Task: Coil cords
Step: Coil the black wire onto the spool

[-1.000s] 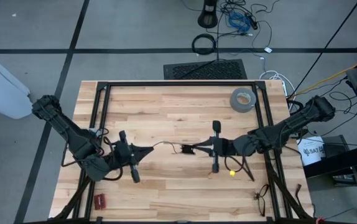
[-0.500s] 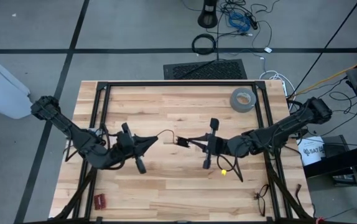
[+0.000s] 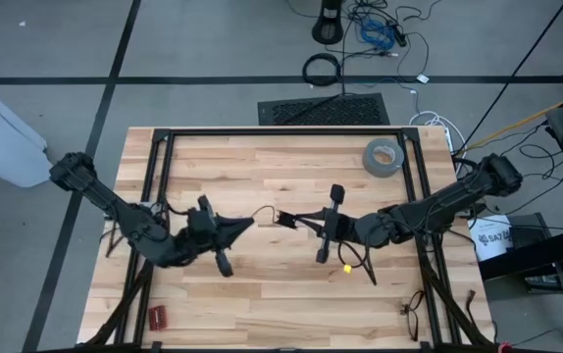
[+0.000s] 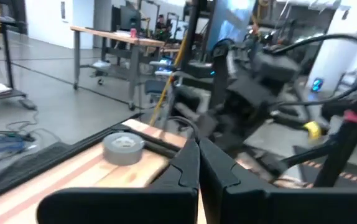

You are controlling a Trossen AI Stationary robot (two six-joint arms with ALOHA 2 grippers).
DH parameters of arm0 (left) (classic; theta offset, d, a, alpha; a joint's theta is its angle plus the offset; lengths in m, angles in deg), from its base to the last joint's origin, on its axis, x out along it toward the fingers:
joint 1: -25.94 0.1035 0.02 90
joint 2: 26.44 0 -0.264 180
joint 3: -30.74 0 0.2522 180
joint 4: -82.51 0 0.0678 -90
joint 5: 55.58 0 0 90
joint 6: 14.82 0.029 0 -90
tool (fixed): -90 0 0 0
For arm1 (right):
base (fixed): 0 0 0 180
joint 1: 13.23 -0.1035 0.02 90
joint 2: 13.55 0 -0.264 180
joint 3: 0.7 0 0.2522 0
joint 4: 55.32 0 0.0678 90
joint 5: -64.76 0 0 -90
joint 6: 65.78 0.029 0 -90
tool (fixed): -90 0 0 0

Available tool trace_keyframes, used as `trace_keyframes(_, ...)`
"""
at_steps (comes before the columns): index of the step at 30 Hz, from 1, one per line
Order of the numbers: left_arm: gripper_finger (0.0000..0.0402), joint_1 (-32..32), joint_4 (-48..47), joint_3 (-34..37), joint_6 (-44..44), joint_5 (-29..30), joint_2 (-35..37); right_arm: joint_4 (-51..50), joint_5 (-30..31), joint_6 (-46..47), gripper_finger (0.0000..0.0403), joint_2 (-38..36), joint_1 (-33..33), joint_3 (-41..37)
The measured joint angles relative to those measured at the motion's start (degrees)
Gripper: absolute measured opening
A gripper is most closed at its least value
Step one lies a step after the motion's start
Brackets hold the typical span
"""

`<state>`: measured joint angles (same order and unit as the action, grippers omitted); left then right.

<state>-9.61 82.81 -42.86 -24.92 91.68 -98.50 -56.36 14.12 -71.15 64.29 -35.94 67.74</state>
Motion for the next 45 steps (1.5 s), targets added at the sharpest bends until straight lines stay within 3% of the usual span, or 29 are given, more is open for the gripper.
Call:
trace_keyframes(5, 0.0001, 0.9, 9.7, 0.0, 3.5, -1.6, -5.3, 3.0, 0.1, 0.7, 0.0, 1.3, 0.9, 0.0)
trace_keyframes(13, 0.0001, 5.5, 19.1, 0.0, 2.8, -12.1, -11.4, 5.1, 2.6, 2.0, 0.0, 3.3, 1.4, 0.0)
trace_keyframes(28, 0.0001, 6.6, 19.0, -0.8, -1.6, -18.3, -17.4, 4.6, 4.3, 3.2, 0.0, 3.8, 1.7, 0.0)
trace_keyframes(45, 0.0001, 8.6, 17.2, -0.8, -4.6, -19.7, -23.6, 6.0, 4.2, 4.3, 0.0, 3.6, 1.6, 0.0)
